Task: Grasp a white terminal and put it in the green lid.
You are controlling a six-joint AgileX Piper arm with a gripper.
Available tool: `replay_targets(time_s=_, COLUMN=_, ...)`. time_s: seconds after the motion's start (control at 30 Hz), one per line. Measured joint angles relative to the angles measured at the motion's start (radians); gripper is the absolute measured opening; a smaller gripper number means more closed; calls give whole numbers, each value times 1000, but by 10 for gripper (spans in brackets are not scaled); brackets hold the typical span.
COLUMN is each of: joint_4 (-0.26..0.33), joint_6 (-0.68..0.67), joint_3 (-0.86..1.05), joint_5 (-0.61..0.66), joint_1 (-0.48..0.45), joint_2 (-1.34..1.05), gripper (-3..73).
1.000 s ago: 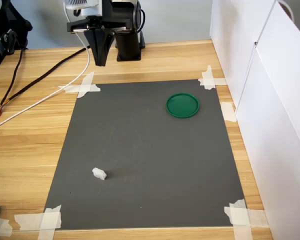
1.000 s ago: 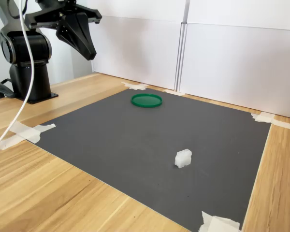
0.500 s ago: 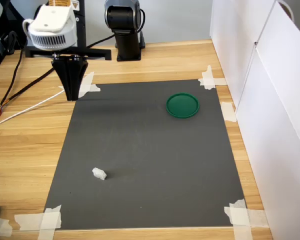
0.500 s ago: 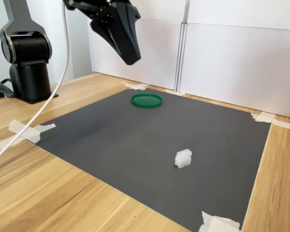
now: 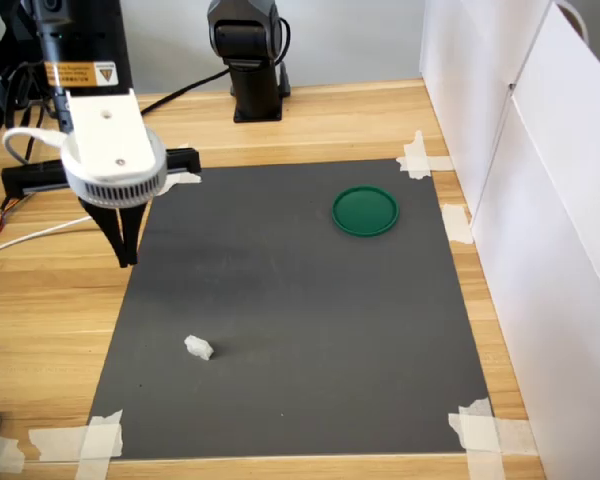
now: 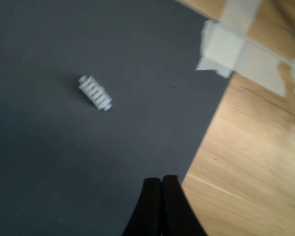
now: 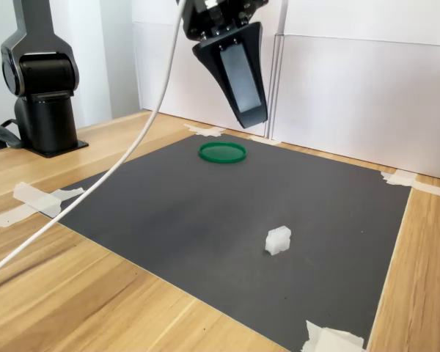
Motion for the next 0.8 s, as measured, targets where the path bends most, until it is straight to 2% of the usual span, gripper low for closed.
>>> replay_targets(time_s=0.2, joint_4=36, joint_6=-220, joint_3=-63, joint_5=127, joint_1=0, joint_2=91, gripper=-21)
replay_targets(time_s=0.37, joint_4=40, joint_6=-250, joint_3=-74, joint_5=141, joint_1=0, joint_2=120, gripper=50)
replay_targets(time_s=0.5, joint_4=49, joint_6=-250, joint_3=-74, joint_5=127, joint_1=0, joint_2=125, gripper=211)
replay_targets(time_s=0.7, joint_4=52, joint_6=-249, joint_3=-99, joint_5=114, joint_1=0, joint_2=132, gripper=539)
replay_targets(time_s=0.8, joint_4=52, joint_6=-249, joint_3=-144, joint_5=115, joint_1=0, joint_2=138, gripper=644)
